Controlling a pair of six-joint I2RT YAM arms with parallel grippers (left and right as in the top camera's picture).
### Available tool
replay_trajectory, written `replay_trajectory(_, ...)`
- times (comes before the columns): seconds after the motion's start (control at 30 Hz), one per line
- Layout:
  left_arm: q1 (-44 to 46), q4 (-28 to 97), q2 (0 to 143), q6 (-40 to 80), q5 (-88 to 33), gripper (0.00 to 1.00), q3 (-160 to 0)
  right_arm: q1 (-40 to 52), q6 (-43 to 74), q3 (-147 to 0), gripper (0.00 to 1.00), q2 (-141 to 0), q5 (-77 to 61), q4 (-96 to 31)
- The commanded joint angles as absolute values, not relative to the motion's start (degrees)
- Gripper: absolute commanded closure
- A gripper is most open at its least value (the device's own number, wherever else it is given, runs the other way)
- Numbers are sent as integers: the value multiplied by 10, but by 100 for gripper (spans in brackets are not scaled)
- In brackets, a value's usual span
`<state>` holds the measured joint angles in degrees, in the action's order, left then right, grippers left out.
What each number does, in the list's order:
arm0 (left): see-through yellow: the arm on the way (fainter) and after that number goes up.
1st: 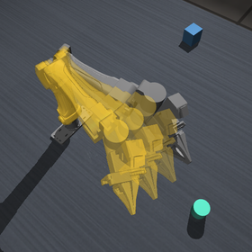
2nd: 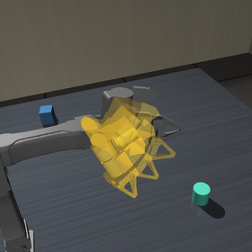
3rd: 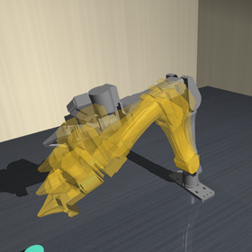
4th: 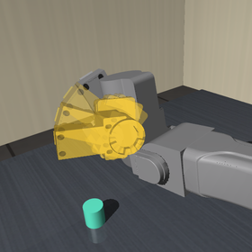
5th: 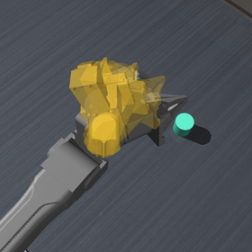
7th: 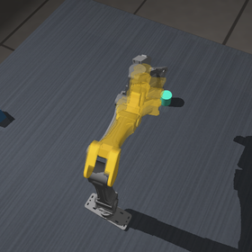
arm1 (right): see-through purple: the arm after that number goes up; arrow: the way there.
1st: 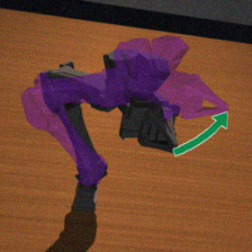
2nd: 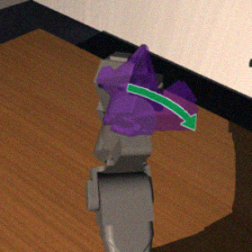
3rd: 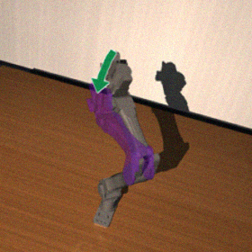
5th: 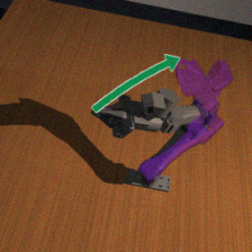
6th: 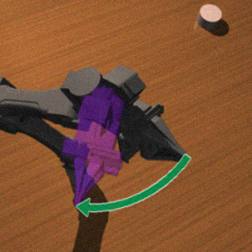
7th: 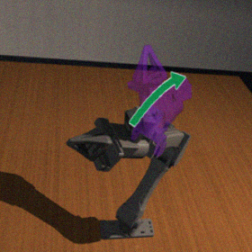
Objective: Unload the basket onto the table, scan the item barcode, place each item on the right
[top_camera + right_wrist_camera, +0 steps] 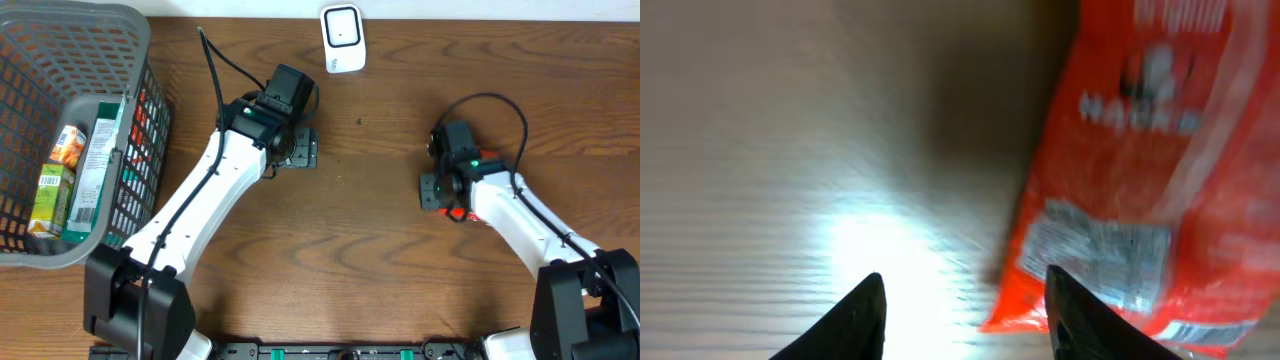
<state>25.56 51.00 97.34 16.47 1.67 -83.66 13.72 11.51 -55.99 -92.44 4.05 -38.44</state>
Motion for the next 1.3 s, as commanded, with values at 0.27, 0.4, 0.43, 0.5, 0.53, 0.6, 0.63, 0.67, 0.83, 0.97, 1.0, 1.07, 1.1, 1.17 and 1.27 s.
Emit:
replay_trajectory(0.27,100,651,887,142,22,17,-1104,117,91,-730,41,-926,-123,-441)
replay_trajectory(0.4,-5,658,886,140,22,17,-1139,68,69,-782,39,-926,-123,-497)
replay_trajectory(0.43,-27,659,887,140,22,17,-1139,51,65,-789,38,-926,-123,-509)
replay_trajectory(0.5,-93,666,891,137,22,17,-1138,-10,66,-795,34,-926,-123,-528)
replay_trajectory(0.53,-113,669,894,138,22,17,-1138,-33,66,-795,32,-926,-123,-531)
replay_trajectory(0.6,-146,671,900,138,22,17,-1137,-69,66,-793,11,-926,-123,-532)
replay_trajectory(0.63,-162,671,903,138,22,17,-1137,-88,66,-793,1,-926,-123,-532)
replay_trajectory(0.67,-174,671,906,139,22,17,-1137,-102,66,-793,1,-926,-123,-532)
replay_trajectory(0.83,-218,671,930,156,20,16,-1137,-157,66,-793,1,-926,-123,-532)
replay_trajectory(0.97,-225,671,958,157,19,16,-1137,-176,66,-793,1,-926,-123,-532)
replay_trajectory(1.0,-225,671,966,161,20,16,-1137,-178,66,-793,1,-926,-123,-532)
replay_trajectory(1.07,-225,671,983,176,20,16,-1137,-178,66,-793,1,-926,-123,-532)
replay_trajectory(1.1,-225,670,993,183,20,16,-1137,-178,66,-793,1,-926,-123,-532)
replay_trajectory(1.17,-225,665,1020,187,20,16,-1137,-178,66,-793,1,-926,-123,-532)
replay_trajectory(1.27,-225,664,1046,189,20,16,-1137,-178,66,-793,1,-926,-123,-532)
